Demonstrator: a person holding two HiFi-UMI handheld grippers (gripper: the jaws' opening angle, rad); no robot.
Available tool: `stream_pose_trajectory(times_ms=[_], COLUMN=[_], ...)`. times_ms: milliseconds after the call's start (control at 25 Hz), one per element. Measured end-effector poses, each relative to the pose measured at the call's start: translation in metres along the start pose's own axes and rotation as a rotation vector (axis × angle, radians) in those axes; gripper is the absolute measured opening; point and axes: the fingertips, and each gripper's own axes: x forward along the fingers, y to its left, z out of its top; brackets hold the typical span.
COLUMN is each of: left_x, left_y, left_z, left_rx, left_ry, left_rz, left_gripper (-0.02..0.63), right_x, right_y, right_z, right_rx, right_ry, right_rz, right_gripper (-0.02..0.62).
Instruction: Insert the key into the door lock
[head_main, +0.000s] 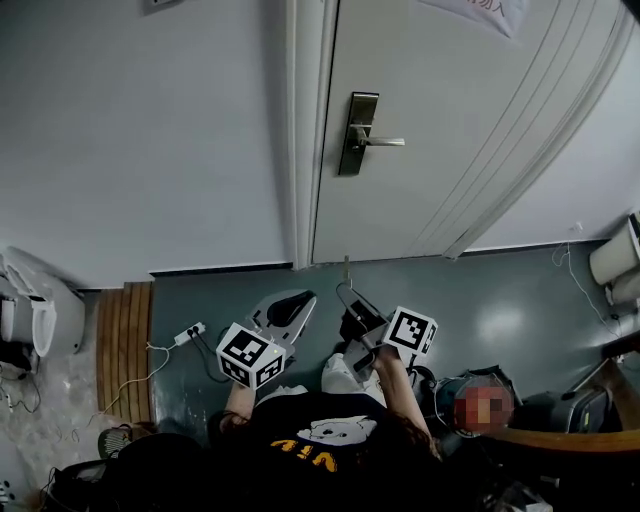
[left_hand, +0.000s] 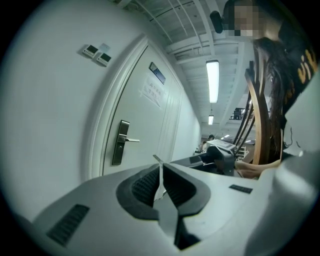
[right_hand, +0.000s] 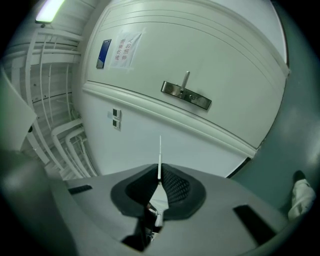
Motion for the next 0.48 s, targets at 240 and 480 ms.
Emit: stream_pose_trajectory(times_ms=[240,480], left_x=[0.062,0.118], left_y=[0.026,0.044], left_z=[0.015,0.017], left_rx=[0.004,-0.01], left_ry=[0.005,0.028], left_rz=[0.028,0.053], left_gripper=[0.025,0.025], right_x=[0.021,0.041], right_y=[-0.024,-0.054], right_z=[0.062,0.112], right_rx=[0.007,0.031], right_ry=[0.017,0.052], right_rz=[0.021,0.021], right_gripper=[0.02,0.02])
